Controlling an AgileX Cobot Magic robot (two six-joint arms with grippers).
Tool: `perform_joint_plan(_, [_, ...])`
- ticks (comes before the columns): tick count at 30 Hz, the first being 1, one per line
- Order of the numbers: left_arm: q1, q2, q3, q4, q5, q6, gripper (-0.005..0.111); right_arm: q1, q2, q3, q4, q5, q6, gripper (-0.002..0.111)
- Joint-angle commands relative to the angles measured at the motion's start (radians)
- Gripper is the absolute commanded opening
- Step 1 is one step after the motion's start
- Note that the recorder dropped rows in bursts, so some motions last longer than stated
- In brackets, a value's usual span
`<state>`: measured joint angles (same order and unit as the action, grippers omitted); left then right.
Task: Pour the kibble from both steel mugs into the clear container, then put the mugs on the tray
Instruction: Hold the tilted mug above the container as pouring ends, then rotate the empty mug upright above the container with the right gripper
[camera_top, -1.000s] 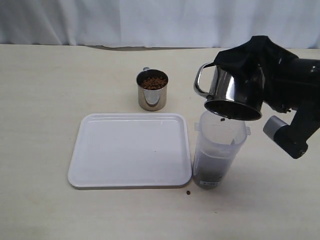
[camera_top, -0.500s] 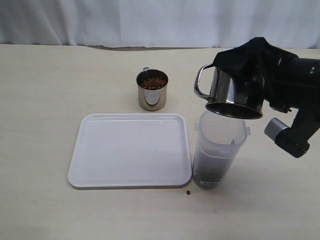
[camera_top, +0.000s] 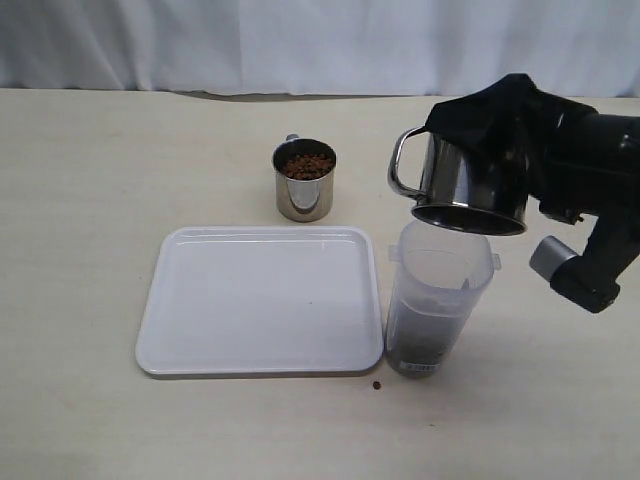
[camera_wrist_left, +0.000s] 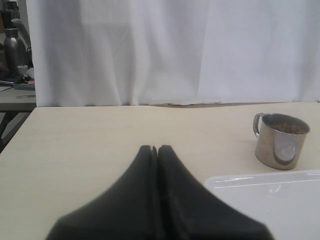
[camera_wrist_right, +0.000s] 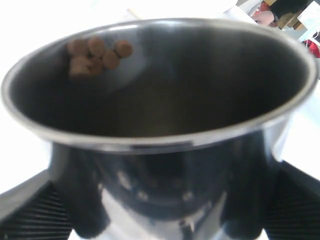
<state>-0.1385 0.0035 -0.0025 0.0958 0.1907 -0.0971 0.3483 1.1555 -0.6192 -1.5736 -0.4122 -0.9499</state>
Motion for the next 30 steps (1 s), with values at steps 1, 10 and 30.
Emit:
perform_joint_plan(1, [0.004,-0.004,0.003,-0.002,-0.016,0.003,0.0,0.003,-0.005,-0.006,0.021,-0.008,-0.014,0.005])
perform_joint_plan(10, [0.004,-0.004,0.003,-0.002,-0.016,0.003,0.0,0.003,-0.005,-0.006,0.03,-0.008,-0.064,0.005])
perform_joint_plan(30, [0.004,-0.004,0.003,0.0,-0.016,0.003,0.0,0.003,-0.005,-0.006,0.22,-0.062,-0.423,0.005])
